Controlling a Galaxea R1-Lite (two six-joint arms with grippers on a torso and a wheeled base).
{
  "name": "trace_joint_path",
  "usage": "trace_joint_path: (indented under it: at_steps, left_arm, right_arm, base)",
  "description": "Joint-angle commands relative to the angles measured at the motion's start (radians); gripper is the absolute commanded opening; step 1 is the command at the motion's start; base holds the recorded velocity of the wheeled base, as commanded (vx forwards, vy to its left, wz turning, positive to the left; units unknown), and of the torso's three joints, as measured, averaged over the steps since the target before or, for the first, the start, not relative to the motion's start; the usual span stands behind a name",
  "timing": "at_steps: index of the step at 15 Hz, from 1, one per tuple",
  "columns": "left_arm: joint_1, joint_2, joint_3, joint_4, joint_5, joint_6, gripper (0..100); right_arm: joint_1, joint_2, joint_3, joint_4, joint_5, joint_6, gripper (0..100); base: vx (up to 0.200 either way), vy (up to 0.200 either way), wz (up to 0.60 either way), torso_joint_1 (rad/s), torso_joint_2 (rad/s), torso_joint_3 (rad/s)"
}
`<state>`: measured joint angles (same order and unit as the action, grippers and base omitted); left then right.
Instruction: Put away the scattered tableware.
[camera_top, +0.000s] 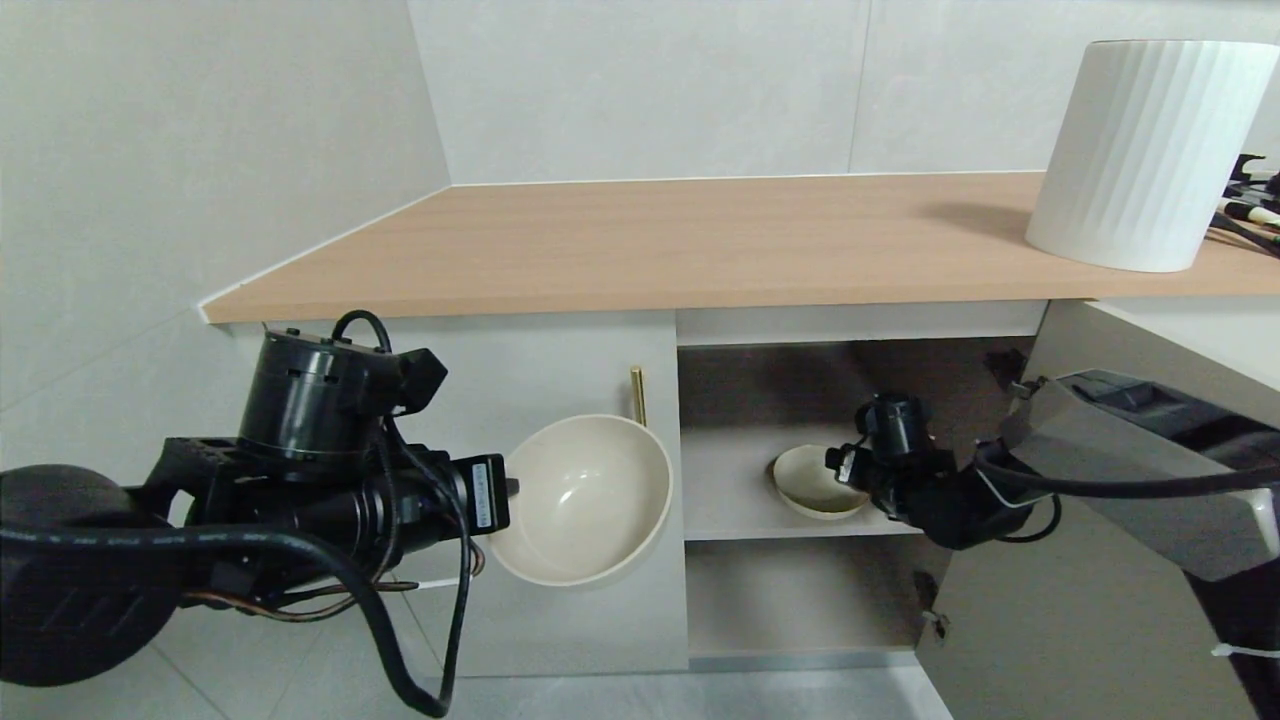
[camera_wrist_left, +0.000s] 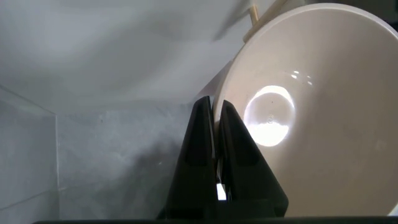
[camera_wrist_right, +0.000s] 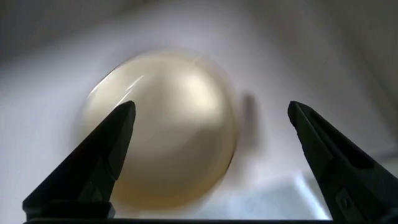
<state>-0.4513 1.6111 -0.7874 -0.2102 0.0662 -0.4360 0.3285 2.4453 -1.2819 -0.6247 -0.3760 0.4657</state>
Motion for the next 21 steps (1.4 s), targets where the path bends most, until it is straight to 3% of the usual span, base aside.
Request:
trace_joint_path:
  at_steps: [1,3,5,8,10,15,21]
  left_arm:
    - [-0.041,0.063,-0.007,-0.005,0.009,0.0,0]
    - [-0.083,0.104,-0.013,-0.005,0.017,0.019,0]
    - [-0.118,0.153,-0.016,-0.003,0.04,0.054,0]
    - [-0.184,0.244,-0.016,-0.001,0.126,0.056,0]
    - [-0.205,0.256,-0.016,0.0,0.132,0.056,0]
    - [-0.239,0.236,-0.015,0.0,0.156,0.056,0]
    - [-0.253,0.204,-0.01,0.002,0.156,0.056,0]
  right_arm:
    - [0.075,-0.276,0.217,0.002,0.129,-0.001,100]
    - [0.132,-0.437,0.311,0.036,0.256,-0.006,100]
    - [0.195,-0.571,0.349,0.131,0.31,-0.009,100]
    - [0.29,-0.733,0.385,0.287,0.42,-0.022,100]
    - [0.353,-0.767,0.406,0.37,0.473,-0.072,100]
    - [0.442,-0.651,0.414,0.402,0.453,-0.102,100]
    - [0.449,-0.534,0.388,0.401,0.373,-0.101,100]
  base:
    - [0.0,0.0,0.0,0.0,0.0,0.0]
    - [0.0,0.0,0.0,0.0,0.0,0.0]
    - [0.0,0.0,0.0,0.0,0.0,0.0]
    - [0.0,0.0,0.0,0.0,0.0,0.0]
    - [0.0,0.0,0.0,0.0,0.0,0.0]
    - [0.0,0.0,0.0,0.0,0.0,0.0]
    - [0.0,0.0,0.0,0.0,0.0,0.0]
